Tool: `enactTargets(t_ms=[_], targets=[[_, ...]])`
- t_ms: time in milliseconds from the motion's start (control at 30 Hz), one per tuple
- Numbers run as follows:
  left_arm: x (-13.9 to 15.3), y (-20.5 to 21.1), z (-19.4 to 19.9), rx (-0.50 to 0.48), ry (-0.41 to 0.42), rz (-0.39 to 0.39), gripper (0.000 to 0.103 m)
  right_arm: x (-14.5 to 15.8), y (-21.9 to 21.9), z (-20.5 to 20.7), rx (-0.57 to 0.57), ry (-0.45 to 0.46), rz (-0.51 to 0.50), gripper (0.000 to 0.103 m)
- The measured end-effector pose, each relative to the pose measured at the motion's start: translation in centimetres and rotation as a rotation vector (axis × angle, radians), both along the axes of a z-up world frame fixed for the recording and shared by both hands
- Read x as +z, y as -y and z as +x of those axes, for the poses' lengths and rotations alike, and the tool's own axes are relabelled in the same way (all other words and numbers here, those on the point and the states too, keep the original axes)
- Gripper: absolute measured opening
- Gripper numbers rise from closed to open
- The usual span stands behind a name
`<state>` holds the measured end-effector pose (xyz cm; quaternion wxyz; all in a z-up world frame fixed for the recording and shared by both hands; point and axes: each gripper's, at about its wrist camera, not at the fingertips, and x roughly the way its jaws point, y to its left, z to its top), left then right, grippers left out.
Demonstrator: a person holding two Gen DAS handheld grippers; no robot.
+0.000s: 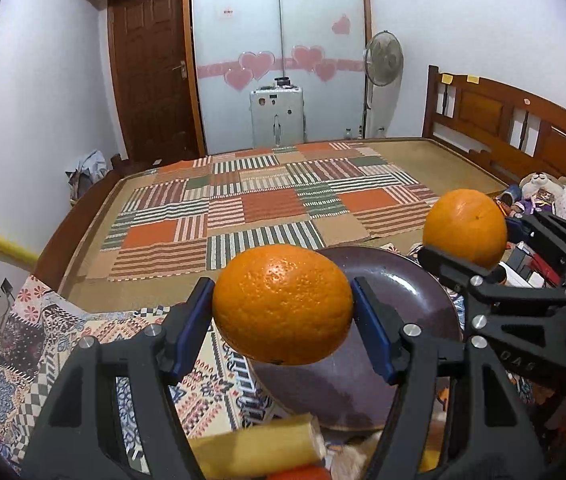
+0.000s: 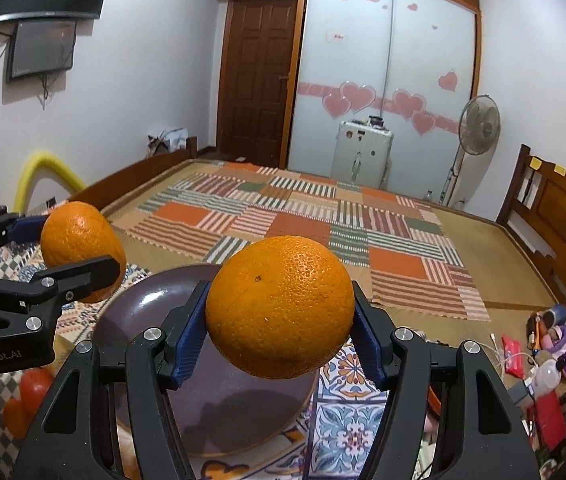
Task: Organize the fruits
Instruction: 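Carry the orange with the right tool onto the purple plate while the left tool carries another orange there, then open the right tool to release the orange on the plate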
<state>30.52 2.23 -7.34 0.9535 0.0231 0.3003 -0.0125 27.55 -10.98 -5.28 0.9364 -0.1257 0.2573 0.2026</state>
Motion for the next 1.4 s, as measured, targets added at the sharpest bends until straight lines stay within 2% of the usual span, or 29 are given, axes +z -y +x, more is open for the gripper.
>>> enactTargets(t_ms=[200,433,567,900,1033,1167,1200,1267,1400], targets=[[-0.4,-0.4,2.7,0.004,-0.056,-0.027,0.068,-0.6,-0.6,1.3,0.023,-0.074,-0.028,0.061],[-1.6,-0.8,5.5,-0.021,-0.161,-0.039,0.068,-1.7,-1.4,3.0,0.074,-0.198,-0.043,0.061],[-2.4,-0.7,6.6,-0.033,-0.208,-0.032,0.068,-2.3,-1.8,3.4,0.081,-0.227,-0.075,0.061],[-4.1,-1.2,8.8,-0.054,-0.32,-0.079,0.068,-3.2,-2.6,4.8,0.116,-0.281,-0.103,0.061],[-4.0,-0.8,8.9,-0.062,-0.331,-0.059,0.068,-4.2,-2.7,5.4,0.127,-0.329,-0.109,0.062],[-4.0,-0.6,9.1,-0.067,-0.339,-0.054,0.069,-4.2,-2.4,5.5,0.133,-0.335,-0.094,0.062],[-4.0,-0.8,9.2,-0.066,-0.342,-0.059,0.069,-4.1,-2.3,5.4,0.13,-0.331,-0.1,0.064],[-3.9,-1.0,9.3,-0.063,-0.347,-0.072,0.069,-3.8,-2.3,5.2,0.124,-0.309,-0.111,0.076],[-3.6,-1.4,9.1,-0.07,-0.349,-0.105,0.069,-3.3,-2.0,4.4,0.128,-0.285,-0.114,0.08]])
